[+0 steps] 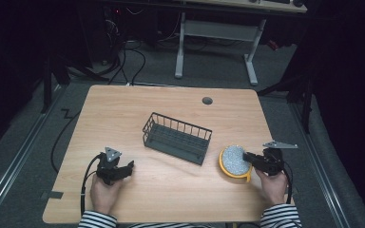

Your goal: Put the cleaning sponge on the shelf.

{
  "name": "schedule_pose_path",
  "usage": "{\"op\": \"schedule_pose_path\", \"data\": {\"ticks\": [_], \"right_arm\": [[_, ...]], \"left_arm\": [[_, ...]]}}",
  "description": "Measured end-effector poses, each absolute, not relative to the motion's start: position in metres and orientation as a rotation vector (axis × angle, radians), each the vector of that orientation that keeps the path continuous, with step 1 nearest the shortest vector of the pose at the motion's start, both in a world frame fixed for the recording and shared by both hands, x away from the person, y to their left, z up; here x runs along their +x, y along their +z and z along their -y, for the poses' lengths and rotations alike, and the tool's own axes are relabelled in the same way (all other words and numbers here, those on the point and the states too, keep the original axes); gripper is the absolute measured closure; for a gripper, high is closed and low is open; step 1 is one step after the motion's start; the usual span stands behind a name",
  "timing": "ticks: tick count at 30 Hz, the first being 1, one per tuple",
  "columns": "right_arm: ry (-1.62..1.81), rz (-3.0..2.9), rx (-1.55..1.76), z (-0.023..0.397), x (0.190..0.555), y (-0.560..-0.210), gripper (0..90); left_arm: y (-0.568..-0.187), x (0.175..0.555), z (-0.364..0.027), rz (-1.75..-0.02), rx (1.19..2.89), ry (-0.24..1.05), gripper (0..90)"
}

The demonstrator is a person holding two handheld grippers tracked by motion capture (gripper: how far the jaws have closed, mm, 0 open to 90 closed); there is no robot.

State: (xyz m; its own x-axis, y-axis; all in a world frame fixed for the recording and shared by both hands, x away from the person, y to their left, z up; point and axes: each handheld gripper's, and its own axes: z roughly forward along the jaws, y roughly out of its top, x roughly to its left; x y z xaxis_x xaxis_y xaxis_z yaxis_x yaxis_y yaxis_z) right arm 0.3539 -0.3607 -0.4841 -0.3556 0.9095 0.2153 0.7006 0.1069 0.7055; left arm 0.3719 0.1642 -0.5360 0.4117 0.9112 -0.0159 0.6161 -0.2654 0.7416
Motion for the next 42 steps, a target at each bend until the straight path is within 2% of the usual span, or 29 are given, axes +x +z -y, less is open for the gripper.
{"op": "schedule_pose_path", "data": {"ticks": [5, 24, 42], "right_arm": [[1.047, -2.122, 1.504, 0.356, 0.351, -0.464, 79.9], [1.114, -2.135, 1.412, 0.343, 0.362, -0.432, 79.8], [1.081, -2.227, 1.229, 0.315, 0.394, -0.373, 79.7]], "left_arm": [[-0.536, 0.372, -0.164, -1.294, 1.989, 0.555, 30.2], [-0.536, 0.372, -0.164, -1.295, 1.990, 0.557, 29.8], [-0.536, 0.372, -0.164, -1.297, 1.991, 0.557, 29.6]]}}
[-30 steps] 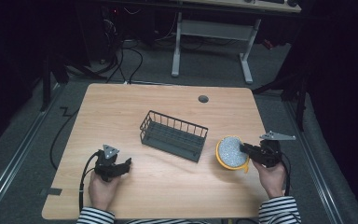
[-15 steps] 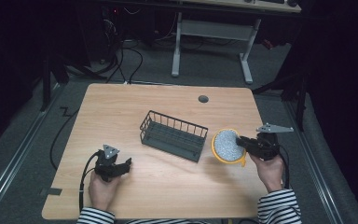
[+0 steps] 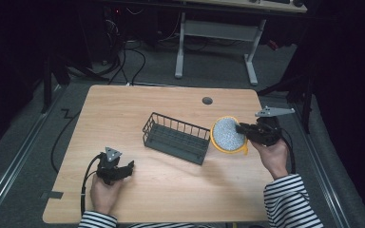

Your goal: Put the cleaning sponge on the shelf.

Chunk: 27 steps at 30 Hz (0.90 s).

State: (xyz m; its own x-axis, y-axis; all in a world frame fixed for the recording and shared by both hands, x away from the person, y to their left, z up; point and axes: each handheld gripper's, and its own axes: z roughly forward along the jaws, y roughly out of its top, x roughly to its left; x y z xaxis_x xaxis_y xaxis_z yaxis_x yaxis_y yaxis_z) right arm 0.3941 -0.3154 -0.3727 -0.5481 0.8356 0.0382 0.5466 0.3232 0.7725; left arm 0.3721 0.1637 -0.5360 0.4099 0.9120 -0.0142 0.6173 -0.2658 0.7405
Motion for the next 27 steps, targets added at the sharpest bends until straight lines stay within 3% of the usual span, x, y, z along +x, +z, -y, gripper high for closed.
{"op": "schedule_pose_path", "data": {"ticks": [9, 27], "right_arm": [[1.106, -2.237, 1.163, 0.292, 0.417, -0.357, 79.6], [1.128, -2.303, 1.105, 0.239, 0.455, -0.370, 79.2]], "left_arm": [[-0.536, 0.372, -0.164, -1.296, 1.991, 0.558, 29.4], [-0.536, 0.372, -0.164, -1.295, 1.990, 0.557, 29.3]]}}
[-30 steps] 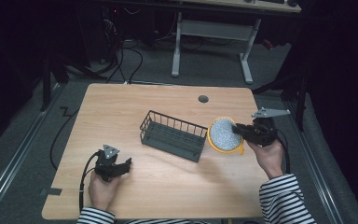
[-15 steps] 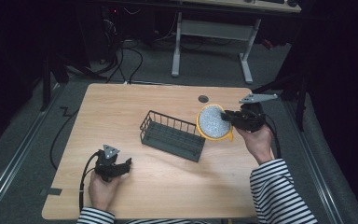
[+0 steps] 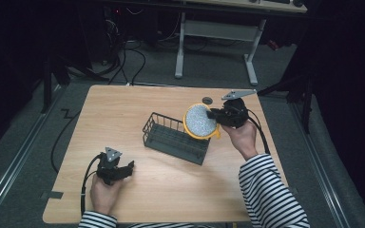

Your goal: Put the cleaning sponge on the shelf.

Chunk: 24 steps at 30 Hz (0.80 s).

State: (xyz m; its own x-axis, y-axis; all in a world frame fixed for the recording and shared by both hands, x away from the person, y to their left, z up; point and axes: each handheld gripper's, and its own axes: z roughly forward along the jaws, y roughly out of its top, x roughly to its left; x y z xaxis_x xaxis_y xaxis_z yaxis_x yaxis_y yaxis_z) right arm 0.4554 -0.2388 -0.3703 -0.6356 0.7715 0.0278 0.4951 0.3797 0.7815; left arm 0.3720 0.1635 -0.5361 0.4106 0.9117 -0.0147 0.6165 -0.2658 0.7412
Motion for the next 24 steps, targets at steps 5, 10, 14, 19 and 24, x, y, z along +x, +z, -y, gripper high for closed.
{"op": "schedule_pose_path", "data": {"ticks": [5, 10, 14, 19, 24], "right_arm": [[1.144, -2.317, 1.119, 0.231, 0.462, -0.376, 79.0], [1.136, -2.353, 1.104, 0.219, 0.468, -0.387, 78.6], [1.137, -2.374, 1.094, 0.215, 0.471, -0.392, 78.4], [1.144, -2.399, 1.102, 0.211, 0.474, -0.402, 78.2], [1.135, -2.420, 1.096, 0.207, 0.473, -0.407, 78.0]], "left_arm": [[-0.536, 0.372, -0.164, -1.295, 1.990, 0.557, 29.3], [-0.536, 0.372, -0.163, -1.296, 1.989, 0.559, 29.3], [-0.536, 0.372, -0.164, -1.295, 1.991, 0.557, 29.3], [-0.536, 0.372, -0.164, -1.295, 1.991, 0.557, 29.2], [-0.536, 0.372, -0.164, -1.295, 1.991, 0.557, 29.3]]}}
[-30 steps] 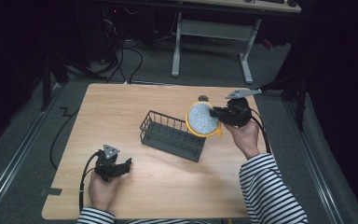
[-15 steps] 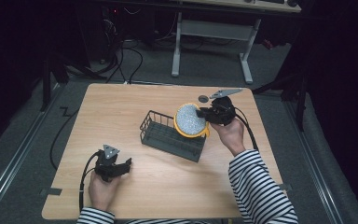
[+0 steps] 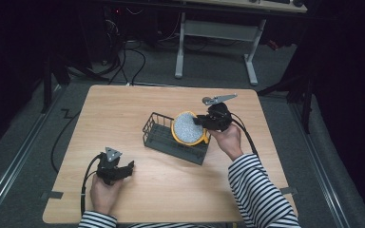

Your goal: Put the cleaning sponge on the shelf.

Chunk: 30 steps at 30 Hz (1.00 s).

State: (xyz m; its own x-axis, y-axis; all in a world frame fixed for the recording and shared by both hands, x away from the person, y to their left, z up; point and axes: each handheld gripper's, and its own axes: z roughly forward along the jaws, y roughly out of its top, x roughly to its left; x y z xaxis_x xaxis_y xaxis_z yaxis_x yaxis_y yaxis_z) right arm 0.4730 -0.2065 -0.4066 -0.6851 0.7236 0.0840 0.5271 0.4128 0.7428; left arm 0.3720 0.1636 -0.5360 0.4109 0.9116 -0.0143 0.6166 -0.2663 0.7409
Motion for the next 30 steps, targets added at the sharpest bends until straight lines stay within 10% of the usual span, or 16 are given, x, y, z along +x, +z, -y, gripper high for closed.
{"op": "schedule_pose_path", "data": {"ticks": [23, 30], "right_arm": [[1.112, -2.471, 1.073, 0.204, 0.467, -0.420, 74.5], [1.135, -2.452, 1.100, 0.205, 0.465, -0.418, 57.2]], "left_arm": [[-0.536, 0.372, -0.164, -1.295, 1.991, 0.557, 29.3], [-0.536, 0.372, -0.164, -1.295, 1.991, 0.557, 29.3]]}}
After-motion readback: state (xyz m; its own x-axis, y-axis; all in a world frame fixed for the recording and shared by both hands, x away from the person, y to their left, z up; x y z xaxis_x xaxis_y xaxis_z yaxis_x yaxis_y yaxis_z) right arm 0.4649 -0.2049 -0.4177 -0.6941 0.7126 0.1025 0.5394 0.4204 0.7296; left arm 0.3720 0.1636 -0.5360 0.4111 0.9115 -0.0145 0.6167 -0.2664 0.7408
